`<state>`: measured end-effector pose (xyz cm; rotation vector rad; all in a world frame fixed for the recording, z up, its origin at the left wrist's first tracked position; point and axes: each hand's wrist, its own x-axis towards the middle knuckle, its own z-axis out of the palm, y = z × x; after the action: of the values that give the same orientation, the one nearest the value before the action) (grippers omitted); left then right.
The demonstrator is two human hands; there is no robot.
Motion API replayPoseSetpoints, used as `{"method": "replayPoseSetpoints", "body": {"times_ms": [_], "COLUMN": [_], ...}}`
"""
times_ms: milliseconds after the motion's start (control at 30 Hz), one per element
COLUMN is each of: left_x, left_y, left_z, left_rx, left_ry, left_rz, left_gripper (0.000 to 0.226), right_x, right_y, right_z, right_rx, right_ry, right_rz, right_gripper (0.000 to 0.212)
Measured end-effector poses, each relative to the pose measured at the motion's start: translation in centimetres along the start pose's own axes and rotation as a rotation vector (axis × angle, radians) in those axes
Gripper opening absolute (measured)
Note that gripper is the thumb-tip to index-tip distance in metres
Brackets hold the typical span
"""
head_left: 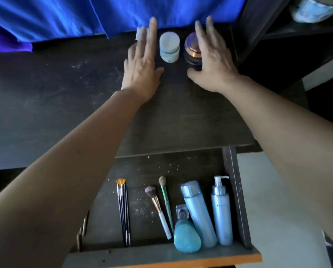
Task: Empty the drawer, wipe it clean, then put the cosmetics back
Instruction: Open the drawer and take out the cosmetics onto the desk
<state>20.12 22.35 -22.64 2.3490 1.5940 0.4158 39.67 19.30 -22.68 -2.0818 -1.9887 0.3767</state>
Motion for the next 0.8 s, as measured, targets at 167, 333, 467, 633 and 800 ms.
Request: {"method": "replayPoseSetpoints", "body": {"times_ms": [167,333,467,633,800], "left_x": [-10.4,-23.3,-30.2,-34.3,-34.9], "left_y": [-1.7,-1.1,-0.7,1.0,1.4], "left_z": [-1.2,-1.3,-0.2,1.8,3.7], "left_rx": [-0.063,-0.12,-0.191,-0.262,-0.273], "left_ry": [0.208,0.25,0.109,-0.143,-0.295], "left_rz": [-0.035,-0.098,-0.224,-0.41,-0.576], "left_gripper": [0.071,0.061,0.057,0.048,0.041], "right_x": [-9.6,-21.2,-27.8,-31.5,-31.5], "right_y": [-2.3,-5.2,-7.0,-7.9,-7.5], "right_z": [2.7,4.5,6.3,7.2,7.6], "right_rx": [0.241,0.252,0.29,0.15,-0.039], "right_ry": [0.291,0.299,0.261,-0.069,-0.406], "right_rz": [0.059,0.107,0.161,0.286,0.477], "right_gripper": [0.079,0.065,0.057,0.064,0.071]}}
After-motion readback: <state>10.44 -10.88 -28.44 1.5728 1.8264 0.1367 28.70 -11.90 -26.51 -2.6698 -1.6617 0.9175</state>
